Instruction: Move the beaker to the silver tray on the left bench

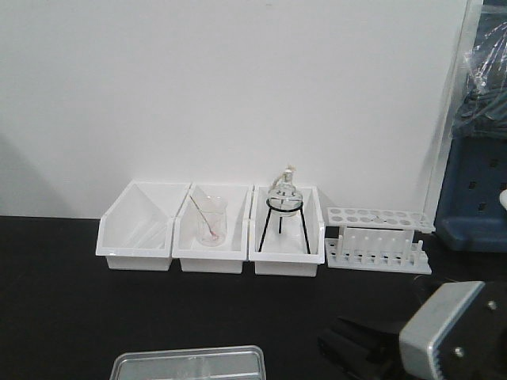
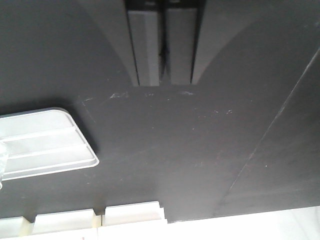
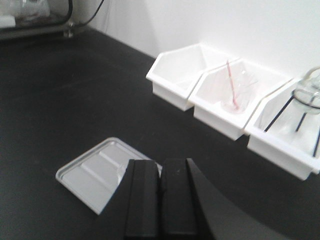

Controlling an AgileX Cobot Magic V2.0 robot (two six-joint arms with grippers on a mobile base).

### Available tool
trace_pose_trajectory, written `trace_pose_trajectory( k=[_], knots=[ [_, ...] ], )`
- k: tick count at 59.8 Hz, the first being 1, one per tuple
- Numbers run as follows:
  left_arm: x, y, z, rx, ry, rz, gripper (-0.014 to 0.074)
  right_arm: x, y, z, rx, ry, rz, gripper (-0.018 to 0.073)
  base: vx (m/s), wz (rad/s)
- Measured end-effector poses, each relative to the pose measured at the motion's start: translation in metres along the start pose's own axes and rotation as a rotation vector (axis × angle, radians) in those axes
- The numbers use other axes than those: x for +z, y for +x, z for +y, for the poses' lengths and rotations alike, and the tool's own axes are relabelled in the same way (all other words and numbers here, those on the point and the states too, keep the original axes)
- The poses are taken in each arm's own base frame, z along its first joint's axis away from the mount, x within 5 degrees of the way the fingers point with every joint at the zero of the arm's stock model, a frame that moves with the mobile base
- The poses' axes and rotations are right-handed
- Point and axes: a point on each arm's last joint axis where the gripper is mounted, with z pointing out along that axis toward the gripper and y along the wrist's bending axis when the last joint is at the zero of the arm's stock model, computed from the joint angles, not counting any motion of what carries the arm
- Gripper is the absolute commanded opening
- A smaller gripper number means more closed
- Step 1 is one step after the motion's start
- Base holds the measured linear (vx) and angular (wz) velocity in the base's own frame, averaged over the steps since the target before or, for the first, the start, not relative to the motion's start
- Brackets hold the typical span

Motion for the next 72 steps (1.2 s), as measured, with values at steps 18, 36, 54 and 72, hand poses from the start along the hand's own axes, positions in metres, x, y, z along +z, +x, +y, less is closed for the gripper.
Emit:
trace_pose_trajectory(
  k=[18, 36, 54, 72],
  knots=[
    [0.000, 0.000, 0.000, 0.000, 0.000, 0.000, 0.0001, -0.085, 0.005, -0.042, 0.064, 0.407, -0.080, 0.0030, 0.00, 0.00],
    [0.000, 0.000, 0.000, 0.000, 0.000, 0.000, 0.0001, -0.135, 0.100, -0.029, 0.230, 0.679, -0.150, -0.0016, 0.00, 0.00],
    [0.000, 0.000, 0.000, 0.000, 0.000, -0.001, 0.0001, -0.136, 0.153, -0.018, 0.256, 0.696, -0.080, -0.0016, 0.00, 0.00],
    [0.000, 0.000, 0.000, 0.000, 0.000, 0.000, 0.0001, -0.135, 0.156, -0.016, 0.216, 0.670, -0.031, -0.0014, 0.00, 0.01]
  ],
)
